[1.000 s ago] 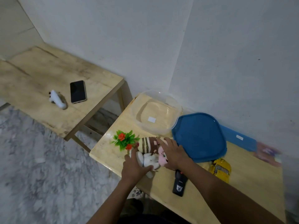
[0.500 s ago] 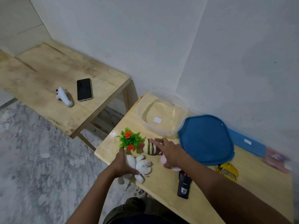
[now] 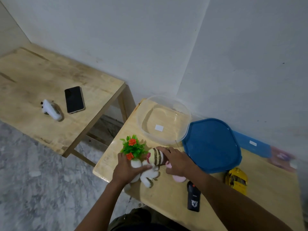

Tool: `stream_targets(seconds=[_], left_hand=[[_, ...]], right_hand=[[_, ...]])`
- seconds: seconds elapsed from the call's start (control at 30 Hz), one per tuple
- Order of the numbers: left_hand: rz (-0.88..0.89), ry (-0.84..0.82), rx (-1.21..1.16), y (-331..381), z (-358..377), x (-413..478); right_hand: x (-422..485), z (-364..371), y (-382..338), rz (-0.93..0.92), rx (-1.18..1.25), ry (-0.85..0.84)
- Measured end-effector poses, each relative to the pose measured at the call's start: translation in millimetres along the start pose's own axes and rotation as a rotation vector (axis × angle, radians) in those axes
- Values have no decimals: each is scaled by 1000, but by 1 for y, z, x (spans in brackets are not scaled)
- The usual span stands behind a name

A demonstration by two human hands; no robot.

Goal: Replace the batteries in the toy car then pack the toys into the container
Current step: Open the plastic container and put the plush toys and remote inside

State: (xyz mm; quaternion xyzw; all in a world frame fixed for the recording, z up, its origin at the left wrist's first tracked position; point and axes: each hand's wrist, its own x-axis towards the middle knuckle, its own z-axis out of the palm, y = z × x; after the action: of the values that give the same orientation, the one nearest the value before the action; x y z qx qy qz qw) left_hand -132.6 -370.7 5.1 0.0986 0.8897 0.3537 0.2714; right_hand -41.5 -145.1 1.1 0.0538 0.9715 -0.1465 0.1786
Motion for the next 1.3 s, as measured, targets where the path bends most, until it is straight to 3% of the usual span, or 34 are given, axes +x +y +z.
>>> stream_targets(seconds=[0.2, 0.3, 0.5, 0.77, 0.97, 1.17, 1.3], left_hand=[[-22, 198, -138, 2, 12, 6], [-46, 166, -161, 6, 10, 13], [-138, 71, -58, 12, 8, 27], [-123, 100, -25, 16, 14, 26], [-130, 122, -67, 20, 18, 27], [-129, 198, -85, 24, 20, 35], [-170, 202, -59, 26, 18, 40]], right_hand=[[2, 12, 0, 47, 45, 74], [-1, 12, -4, 66, 0, 124], [-21, 13, -25, 293, -155, 445], [-37, 29, -42, 505, -11, 427], [-33, 29, -35, 470, 21, 346], [-30, 26, -12, 246, 56, 326], [-20, 18, -9, 196, 21, 292]])
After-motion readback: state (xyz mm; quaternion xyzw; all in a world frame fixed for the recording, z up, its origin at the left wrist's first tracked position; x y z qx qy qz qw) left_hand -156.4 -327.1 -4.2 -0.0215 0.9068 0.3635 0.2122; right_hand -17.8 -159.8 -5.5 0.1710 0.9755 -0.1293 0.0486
